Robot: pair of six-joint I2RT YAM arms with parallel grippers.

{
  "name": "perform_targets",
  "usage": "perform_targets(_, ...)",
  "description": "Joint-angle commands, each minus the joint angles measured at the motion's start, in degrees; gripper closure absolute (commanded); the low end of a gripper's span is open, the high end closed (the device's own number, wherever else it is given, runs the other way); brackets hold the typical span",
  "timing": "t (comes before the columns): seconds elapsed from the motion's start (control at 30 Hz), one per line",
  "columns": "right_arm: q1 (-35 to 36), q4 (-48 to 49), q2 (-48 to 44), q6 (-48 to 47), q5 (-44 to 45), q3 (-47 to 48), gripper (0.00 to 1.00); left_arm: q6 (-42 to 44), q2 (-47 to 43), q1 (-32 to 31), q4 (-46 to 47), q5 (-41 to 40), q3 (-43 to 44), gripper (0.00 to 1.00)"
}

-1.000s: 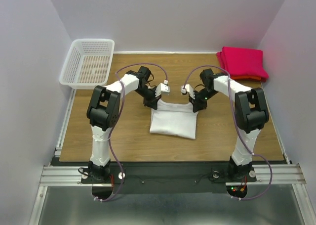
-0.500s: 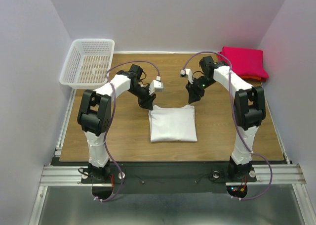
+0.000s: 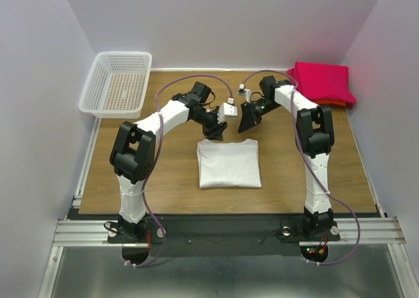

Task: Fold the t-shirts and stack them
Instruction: Fold the tshirt

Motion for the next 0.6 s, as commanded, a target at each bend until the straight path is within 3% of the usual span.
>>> perform_targets(0.0, 1.6, 2.7, 1.3, 3.8, -5.6, 1.1, 0.66, -2.7, 1.1, -3.1, 3.8, -0.8, 1.2, 0.48)
perform_targets(0.47, 4.1, 7.1, 5.6, 4.9, -7.1, -4.0, 0.69, -5.5, 5.5, -7.4, 9.0, -6.8, 0.3, 0.5)
perform_targets(0.57, 4.0, 7.8, 6.3, 4.7, -6.3, -4.6, 0.7, -4.2, 5.7, -8.1, 8.2, -6.7, 0.1, 0.55)
